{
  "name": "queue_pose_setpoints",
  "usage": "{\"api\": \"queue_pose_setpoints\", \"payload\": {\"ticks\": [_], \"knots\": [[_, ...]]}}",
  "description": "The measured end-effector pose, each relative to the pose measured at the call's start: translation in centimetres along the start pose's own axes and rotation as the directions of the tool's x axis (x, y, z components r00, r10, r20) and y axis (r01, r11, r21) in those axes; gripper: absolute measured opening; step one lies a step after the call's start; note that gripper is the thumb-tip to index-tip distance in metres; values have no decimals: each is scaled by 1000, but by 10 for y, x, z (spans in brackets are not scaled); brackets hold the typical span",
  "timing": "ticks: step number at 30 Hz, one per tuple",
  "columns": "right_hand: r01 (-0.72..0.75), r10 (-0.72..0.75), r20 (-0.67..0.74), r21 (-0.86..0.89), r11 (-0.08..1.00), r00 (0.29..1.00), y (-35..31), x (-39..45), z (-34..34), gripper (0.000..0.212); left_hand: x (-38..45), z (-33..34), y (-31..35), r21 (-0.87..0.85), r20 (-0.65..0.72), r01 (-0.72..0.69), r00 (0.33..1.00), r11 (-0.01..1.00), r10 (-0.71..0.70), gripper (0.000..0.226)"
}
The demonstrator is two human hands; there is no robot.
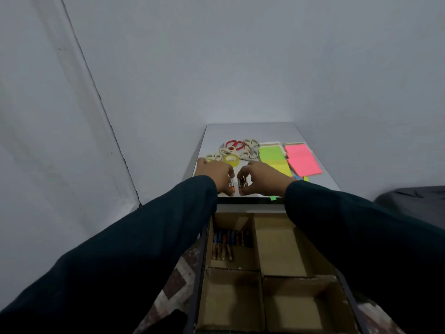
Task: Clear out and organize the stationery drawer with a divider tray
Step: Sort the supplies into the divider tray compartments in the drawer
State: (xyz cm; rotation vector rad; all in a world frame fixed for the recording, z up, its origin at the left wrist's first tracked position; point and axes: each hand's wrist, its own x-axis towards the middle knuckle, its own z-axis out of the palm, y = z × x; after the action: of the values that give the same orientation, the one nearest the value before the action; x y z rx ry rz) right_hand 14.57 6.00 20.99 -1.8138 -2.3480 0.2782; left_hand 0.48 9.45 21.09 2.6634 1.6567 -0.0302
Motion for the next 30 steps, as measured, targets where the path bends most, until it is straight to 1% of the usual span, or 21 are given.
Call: {"api": "queue_pose_setpoints", "payload": {"ticks": [3, 9, 12, 16, 20, 22, 24, 27, 30], "knots": [[9, -9, 41, -10, 1000, 999, -15, -20, 17, 47, -27, 15, -2, -39, 10, 9, 1000, 999, -9, 48], [-29, 30, 149, -8, 1000, 988, -30, -46, 62, 45, -63, 58, -8, -70, 61, 20, 998, 997, -15, 49], [-90, 72, 233, 66, 994, 970, -28, -51, 89, 41, -70, 80, -13, -99, 93, 28, 995, 995, -19, 47], [-162, 129, 302, 87, 983, 945, -20, -44, 123, 40, -72, 103, -26, -116, 125, 38, 992, 992, -24, 46], [-227, 201, 292, 56, 972, 935, -13, -30, 152, 48, -68, 114, -39, -177, 123, 64, 991, 982, -42, 46], [-246, 221, 277, 58, 968, 935, -11, -23, 164, 48, -64, 118, -45, -218, 116, 69, 992, 974, -45, 45], [-248, 225, 281, 52, 967, 933, -9, -17, 175, 47, -61, 123, -51, -272, 109, 82, 993, 959, -54, 45], [-254, 244, 282, -1, 967, 928, -7, -9, 190, 47, -58, 131, -57, -322, 83, 90, 994, 942, -66, 45], [-260, 260, 299, -42, 965, 918, -8, -6, 203, 50, -57, 139, -61, -365, 65, 97, 995, 926, -78, 46]]}}
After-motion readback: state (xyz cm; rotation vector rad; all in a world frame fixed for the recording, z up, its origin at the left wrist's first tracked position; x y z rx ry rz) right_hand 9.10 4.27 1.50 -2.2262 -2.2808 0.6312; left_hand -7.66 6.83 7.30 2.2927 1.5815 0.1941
